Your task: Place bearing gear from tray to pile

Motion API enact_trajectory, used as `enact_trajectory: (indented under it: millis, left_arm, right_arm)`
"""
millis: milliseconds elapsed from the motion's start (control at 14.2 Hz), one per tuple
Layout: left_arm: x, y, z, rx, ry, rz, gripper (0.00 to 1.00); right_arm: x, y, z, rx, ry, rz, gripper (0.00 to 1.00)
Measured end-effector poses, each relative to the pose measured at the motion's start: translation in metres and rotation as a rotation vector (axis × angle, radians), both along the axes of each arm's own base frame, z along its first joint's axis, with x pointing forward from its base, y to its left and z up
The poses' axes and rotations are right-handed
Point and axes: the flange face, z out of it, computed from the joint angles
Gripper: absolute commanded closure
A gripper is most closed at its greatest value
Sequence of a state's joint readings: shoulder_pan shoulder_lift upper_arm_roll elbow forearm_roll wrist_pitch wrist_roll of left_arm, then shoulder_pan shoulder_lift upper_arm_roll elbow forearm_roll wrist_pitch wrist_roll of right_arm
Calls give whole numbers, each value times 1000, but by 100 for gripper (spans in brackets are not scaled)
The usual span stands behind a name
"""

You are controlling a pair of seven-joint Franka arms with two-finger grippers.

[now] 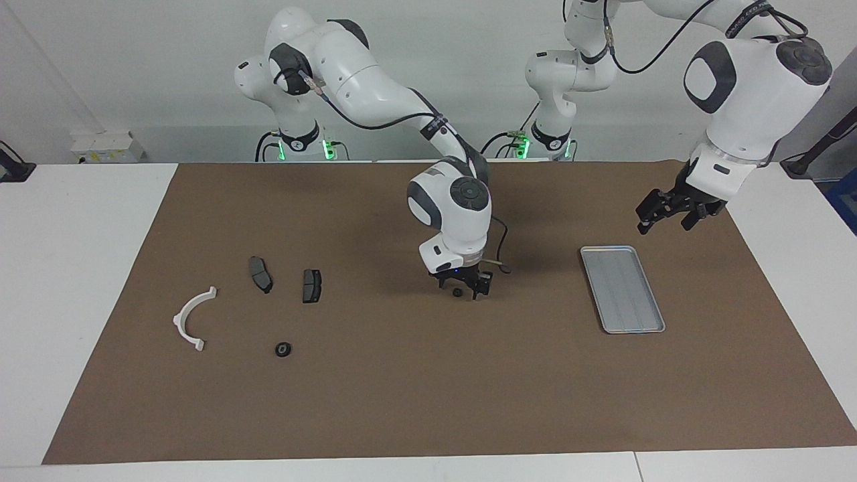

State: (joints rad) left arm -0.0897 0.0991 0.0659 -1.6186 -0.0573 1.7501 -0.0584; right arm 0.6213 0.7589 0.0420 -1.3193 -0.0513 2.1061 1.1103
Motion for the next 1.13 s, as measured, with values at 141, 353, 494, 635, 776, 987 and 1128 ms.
enact_trajectory:
  millis: [141,353,494,635,776,987,1128]
  left_arm:
    - [-1,1,1,-1,2,0,0]
    - [-4,0,3,-1,10,-13,0]
    - [-4,0,4,-1,8,-19,0]
    - [-4,-1,4,0,7,-31,0]
    - [-4,-1,4,0,5,-59,0]
    - [-4,-1,4,0,5,-70,0]
    - [-4,-1,4,0,5,-70,0]
  right_arm:
    - [0,0,-4,-7,1,3,20]
    - [0,0,-5,-12,-1,6,38]
    - [1,0,-2,-9,-8,6,55]
    - [2,-1,0,-9,-9,5,62]
    - [3,-1,1,-9,-10,4,80]
    - [3,-2,2,-14,-7,3,100]
    - [3,-3,2,-13,-7,3,100]
